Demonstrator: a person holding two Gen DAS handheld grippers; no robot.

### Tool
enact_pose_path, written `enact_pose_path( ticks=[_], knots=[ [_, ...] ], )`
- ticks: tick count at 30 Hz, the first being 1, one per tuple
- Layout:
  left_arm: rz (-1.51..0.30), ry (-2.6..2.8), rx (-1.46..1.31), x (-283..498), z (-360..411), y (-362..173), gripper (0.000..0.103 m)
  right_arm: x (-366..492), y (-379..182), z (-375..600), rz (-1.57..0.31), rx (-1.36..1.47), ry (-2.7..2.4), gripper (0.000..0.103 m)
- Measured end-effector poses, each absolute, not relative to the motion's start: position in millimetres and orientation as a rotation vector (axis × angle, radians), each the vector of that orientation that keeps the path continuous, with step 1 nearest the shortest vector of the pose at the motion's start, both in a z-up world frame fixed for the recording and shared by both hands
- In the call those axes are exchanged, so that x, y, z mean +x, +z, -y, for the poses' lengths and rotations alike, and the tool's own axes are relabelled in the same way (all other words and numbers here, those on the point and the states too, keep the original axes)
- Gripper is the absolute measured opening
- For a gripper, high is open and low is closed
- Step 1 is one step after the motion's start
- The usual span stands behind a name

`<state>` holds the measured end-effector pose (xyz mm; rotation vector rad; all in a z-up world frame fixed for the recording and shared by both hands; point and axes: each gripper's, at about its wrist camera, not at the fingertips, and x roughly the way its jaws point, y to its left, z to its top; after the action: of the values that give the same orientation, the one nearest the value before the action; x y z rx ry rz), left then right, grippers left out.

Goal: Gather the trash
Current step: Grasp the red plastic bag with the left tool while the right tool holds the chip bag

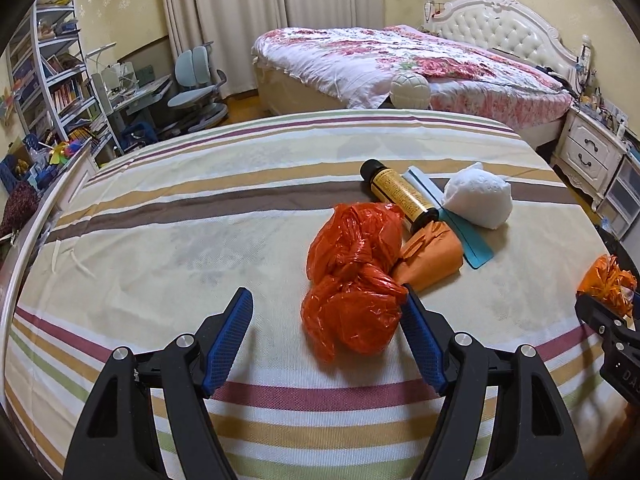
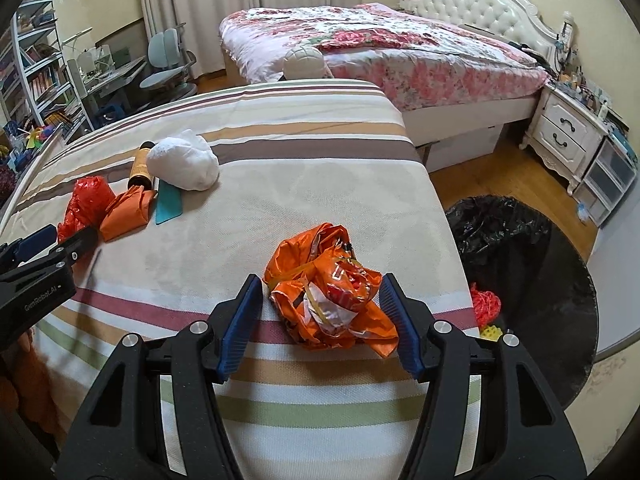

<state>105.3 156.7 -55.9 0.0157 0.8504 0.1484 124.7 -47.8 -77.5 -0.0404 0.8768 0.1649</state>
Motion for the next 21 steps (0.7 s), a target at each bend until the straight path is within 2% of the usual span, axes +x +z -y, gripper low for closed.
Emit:
enact_pose_path(
  ticks=[3,5,7,21],
  knots=[
    [-0.871,0.136,0.005,106,-157,-59,0.050,125,-77,48,-0.877,-0.042,0.163,0.060],
    [-0.877,0.125,-0.002,105,-158,-60,0.036,125,-77,48,-0.876,-0.041,0.163,0.060],
    [-0.874,0.114,-0.007,103,-159,-60,0.031,125,-77,47,-0.876,-0.042,0.163,0.060],
    [-0.849,0.101,-0.036,85,-161,-54,0.028,122,-75,47,-0.870,-0.049,0.154,0.054]
  ],
)
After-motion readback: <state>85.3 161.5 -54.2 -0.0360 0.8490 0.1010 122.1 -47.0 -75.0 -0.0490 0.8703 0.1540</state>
